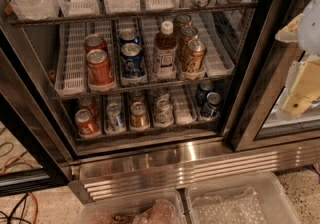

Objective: Pick redbull can from bottom shelf of fridge

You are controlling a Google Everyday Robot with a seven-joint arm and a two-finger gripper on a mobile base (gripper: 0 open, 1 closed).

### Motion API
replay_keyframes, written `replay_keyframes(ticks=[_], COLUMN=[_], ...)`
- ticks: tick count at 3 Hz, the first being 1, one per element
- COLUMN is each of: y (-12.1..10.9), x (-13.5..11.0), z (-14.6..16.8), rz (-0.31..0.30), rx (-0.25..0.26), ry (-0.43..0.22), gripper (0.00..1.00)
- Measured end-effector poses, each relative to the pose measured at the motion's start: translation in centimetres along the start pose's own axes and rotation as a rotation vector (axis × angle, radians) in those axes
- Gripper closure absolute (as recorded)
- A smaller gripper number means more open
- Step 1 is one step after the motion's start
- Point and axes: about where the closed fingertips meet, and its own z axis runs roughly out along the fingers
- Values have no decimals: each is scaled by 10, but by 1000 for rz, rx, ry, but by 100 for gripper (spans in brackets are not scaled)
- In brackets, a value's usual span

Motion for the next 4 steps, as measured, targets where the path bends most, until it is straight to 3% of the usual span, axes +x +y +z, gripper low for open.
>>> replay_keyframes(ticks=[1, 2, 3, 4], y=[0, 19, 51, 74], x=[-1, -7, -5, -19], z=[0, 23, 66, 101], rz=[-1, -10, 75, 163], rx=[1, -45, -117, -157], ry=[-1, -55, -159, -258], gripper=[0, 0, 0, 0])
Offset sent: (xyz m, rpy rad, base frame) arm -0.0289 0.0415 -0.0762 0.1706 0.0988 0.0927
